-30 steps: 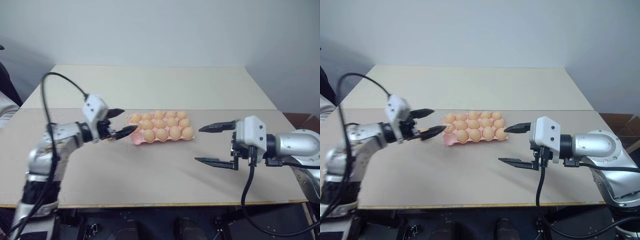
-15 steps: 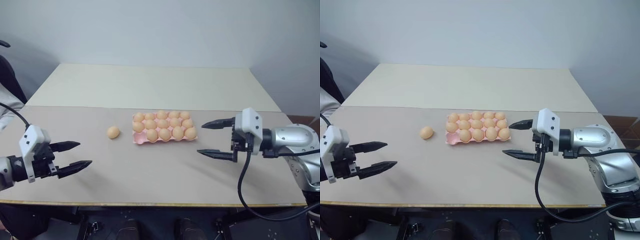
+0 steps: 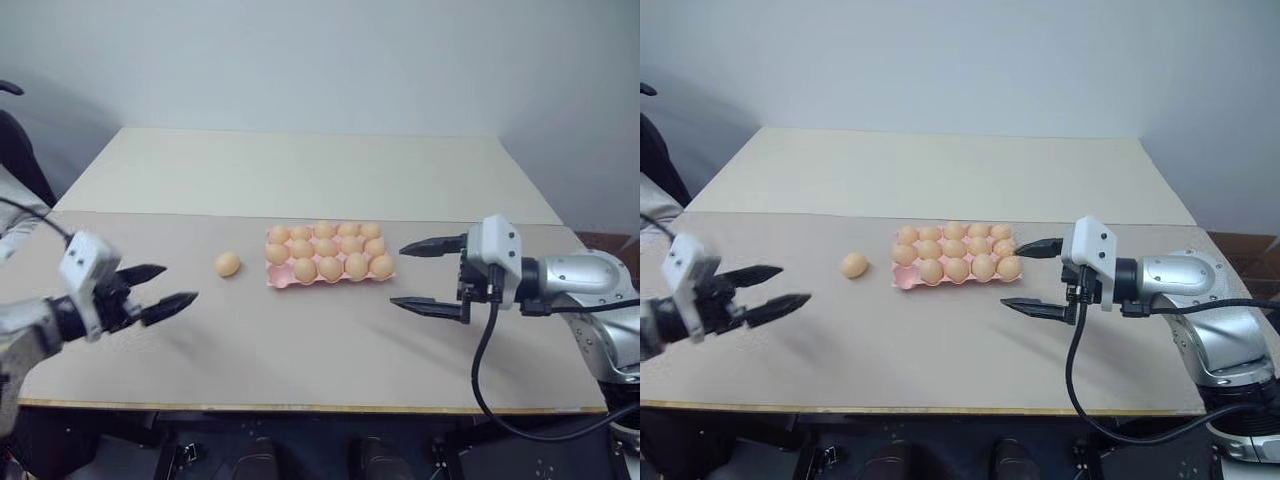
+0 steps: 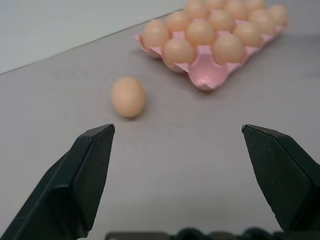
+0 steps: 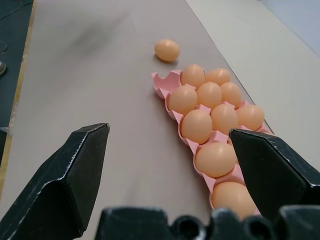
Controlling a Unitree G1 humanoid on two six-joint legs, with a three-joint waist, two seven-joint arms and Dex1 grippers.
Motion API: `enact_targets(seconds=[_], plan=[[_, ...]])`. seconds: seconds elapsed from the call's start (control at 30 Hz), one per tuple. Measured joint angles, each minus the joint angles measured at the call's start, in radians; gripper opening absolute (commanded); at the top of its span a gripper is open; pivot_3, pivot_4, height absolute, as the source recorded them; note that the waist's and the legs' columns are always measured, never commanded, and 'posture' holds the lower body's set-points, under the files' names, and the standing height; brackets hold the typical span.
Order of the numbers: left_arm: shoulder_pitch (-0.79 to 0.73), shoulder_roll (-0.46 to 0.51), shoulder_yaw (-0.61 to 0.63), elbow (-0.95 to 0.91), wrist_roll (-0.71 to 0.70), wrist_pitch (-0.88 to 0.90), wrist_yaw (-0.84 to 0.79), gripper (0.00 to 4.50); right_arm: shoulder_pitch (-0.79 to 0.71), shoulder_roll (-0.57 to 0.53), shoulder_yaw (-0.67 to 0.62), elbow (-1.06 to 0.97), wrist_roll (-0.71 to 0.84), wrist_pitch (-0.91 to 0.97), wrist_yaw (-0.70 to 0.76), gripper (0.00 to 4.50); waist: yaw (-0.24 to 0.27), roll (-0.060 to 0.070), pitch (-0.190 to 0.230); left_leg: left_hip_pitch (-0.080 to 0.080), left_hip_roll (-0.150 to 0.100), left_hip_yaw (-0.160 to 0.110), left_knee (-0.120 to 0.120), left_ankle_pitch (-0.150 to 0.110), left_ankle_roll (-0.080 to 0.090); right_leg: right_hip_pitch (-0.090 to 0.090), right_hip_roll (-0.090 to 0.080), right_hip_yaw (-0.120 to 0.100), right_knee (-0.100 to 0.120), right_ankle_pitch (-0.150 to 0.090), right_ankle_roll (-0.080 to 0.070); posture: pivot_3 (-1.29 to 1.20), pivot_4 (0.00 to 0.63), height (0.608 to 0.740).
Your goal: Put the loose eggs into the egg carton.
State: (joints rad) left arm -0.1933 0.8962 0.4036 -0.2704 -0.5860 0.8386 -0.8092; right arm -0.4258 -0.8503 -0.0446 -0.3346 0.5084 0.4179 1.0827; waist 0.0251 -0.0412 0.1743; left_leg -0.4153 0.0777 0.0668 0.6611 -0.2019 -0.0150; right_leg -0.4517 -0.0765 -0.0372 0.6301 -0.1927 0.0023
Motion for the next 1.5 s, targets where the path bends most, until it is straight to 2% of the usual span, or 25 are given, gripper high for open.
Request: enact_targets(seconds=[0.13, 0.2, 0.37, 0.67, 0.8, 0.93, 1.0, 1.17, 1.37, 1.5], plan=[[-0.198, -0.102, -0.158, 0.174, 0.115, 0.013, 0.160, 4.44, -0.009, 0.005, 0.002, -0.005, -0.007, 0.000, -0.012, 4.50, 0.000, -0.001, 0.000, 0.000, -0.001, 0.000, 0.000, 0.000, 0.000, 0.001, 0.000, 0.000, -0.001, 0.001, 0.001, 0.00, 0.150, 0.740], [-0.245, -0.139, -0.205, 0.251, 0.150, 0.000, 0.187, 4.44, -0.010, 0.005, 0.003, -0.008, -0.010, 0.000, -0.017, 4.50, -0.009, -0.001, 0.000, -0.001, -0.001, 0.000, 0.000, 0.000, 0.000, 0.000, 0.001, 0.000, -0.001, 0.001, 0.000, 0.00, 0.150, 0.740], [-0.362, -0.204, -0.304, 0.458, 0.234, -0.113, 0.181, 4.44, -0.008, 0.013, 0.005, -0.027, -0.025, 0.000, -0.044, 4.50, -0.014, -0.001, 0.000, 0.000, -0.001, -0.001, 0.000, 0.000, 0.000, 0.001, 0.001, 0.000, 0.000, 0.001, 0.000, 0.00, 0.150, 0.740], [-0.498, -0.294, -0.388, 0.780, 0.345, -0.274, 0.134, 4.44, 0.007, 0.018, 0.006, -0.075, -0.028, 0.000, -0.067, 4.50, -0.012, -0.001, 0.000, -0.001, -0.001, -0.001, 0.000, 0.000, 0.000, 0.001, 0.000, 0.000, 0.000, 0.001, 0.001, 0.00, 0.150, 0.740], [-0.549, -0.325, -0.390, 0.876, 0.381, -0.336, 0.137, 3.58, 0.014, 0.018, 0.010, -0.081, -0.046, 0.000, -0.079, 4.50, -0.010, -0.001, 0.000, 0.000, -0.001, -0.001, 0.001, 0.000, 0.000, 0.001, 0.000, 0.000, 0.000, 0.001, 0.001, 0.00, 0.150, 0.740], [-0.551, -0.336, -0.381, 0.882, 0.390, -0.343, 0.143, 2.25, 0.021, 0.018, 0.010, -0.091, -0.047, 0.000, -0.083, 4.50, -0.012, -0.001, 0.000, 0.000, -0.001, -0.001, 0.001, 0.000, 0.000, 0.002, 0.000, 0.000, 0.000, 0.001, 0.001, 0.00, 0.150, 0.740], [-0.547, -0.335, -0.377, 0.879, 0.391, -0.343, 0.140, 1.78, 0.021, 0.018, 0.010, -0.093, -0.047, 0.000, -0.083, 4.50, -0.012, -0.001, 0.000, 0.000, -0.001, -0.001, 0.001, 0.000, 0.000, 0.002, 0.000, 0.000, 0.000, 0.001, 0.001, 0.00, 0.150, 0.740], [-0.497, -0.312, -0.361, 0.804, 0.387, -0.319, 0.124, 1.69, 0.020, 0.018, 0.010, -0.096, -0.047, 0.000, -0.084, 4.50, -0.016, -0.001, 0.000, 0.000, -0.001, -0.001, 0.001, 0.000, 0.000, 0.001, 0.000, 0.000, 0.000, 0.001, 0.001, 0.00, 0.150, 0.740], [-0.466, -0.277, -0.354, 0.598, 0.345, -0.267, 0.050, 1.69, 0.018, 0.021, 0.014, -0.096, -0.053, 0.000, -0.088, 4.50, -0.012, -0.001, 0.000, 0.000, -0.001, -0.002, 0.001, 0.000, 0.000, 0.002, 0.000, 0.000, 0.000, 0.001, 0.001, 0.00, 0.150, 0.740], [-0.466, -0.299, -0.347, 0.458, 0.287, -0.255, 0.006, 1.69, 0.018, 0.026, 0.018, -0.096, -0.054, 0.000, -0.094, 4.50, -0.010, -0.001, 0.000, -0.001, -0.002, -0.002, 0.001, 0.000, 0.000, 0.002, 0.000, 0.000, 0.000, 0.001, 0.001, 0.00, 0.150, 0.740]])
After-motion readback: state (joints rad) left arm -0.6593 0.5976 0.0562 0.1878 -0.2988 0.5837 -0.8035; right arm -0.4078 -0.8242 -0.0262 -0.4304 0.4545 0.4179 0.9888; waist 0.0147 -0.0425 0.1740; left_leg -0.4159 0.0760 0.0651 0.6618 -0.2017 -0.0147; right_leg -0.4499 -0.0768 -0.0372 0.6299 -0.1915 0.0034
